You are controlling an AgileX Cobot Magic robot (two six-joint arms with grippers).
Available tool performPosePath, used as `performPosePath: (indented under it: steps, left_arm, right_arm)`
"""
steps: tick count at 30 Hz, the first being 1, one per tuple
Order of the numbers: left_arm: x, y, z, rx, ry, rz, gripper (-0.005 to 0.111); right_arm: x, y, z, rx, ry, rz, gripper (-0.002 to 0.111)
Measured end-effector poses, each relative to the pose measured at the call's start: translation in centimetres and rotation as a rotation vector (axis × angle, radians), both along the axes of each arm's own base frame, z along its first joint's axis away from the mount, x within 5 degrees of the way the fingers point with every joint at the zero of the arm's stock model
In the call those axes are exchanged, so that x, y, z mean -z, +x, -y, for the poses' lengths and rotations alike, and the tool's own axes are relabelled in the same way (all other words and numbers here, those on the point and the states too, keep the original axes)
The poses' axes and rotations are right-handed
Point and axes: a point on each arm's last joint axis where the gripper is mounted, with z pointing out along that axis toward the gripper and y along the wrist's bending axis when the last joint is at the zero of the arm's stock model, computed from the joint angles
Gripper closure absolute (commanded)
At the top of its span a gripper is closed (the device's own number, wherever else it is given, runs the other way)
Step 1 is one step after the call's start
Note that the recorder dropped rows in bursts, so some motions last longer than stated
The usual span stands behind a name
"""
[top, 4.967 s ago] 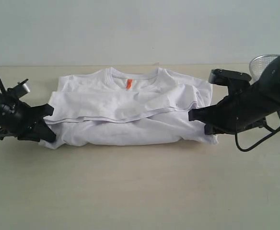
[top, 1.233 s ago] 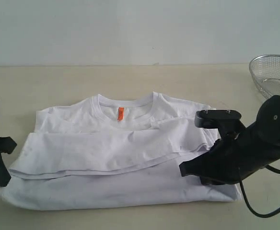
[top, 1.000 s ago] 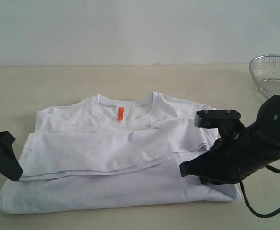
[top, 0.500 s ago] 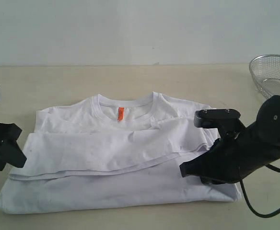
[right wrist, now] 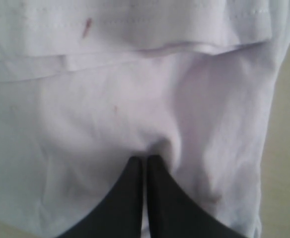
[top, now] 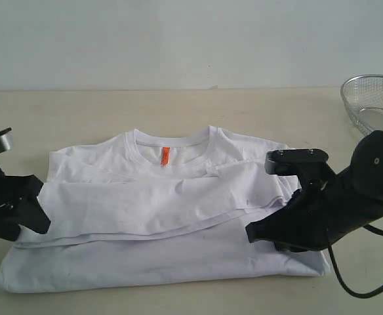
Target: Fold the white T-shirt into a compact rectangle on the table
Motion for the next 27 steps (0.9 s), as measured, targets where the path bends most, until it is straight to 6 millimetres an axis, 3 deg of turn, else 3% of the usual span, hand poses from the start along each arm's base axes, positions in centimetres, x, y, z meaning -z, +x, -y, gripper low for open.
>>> performPosePath:
  steps: [20,27]
  left_arm:
    - [0.2,0.5,-0.2,-0.027,0.019,0.046,0.051]
    - [0.2,0.7,1.4,0.02,0.031,0.069,0.053]
  right_arm:
    - [0.0,0.1,0.0,0.001,-0.003,0.013,0.108]
    - [0.0,0.1,0.0,0.001,-0.004,0.016,0.108]
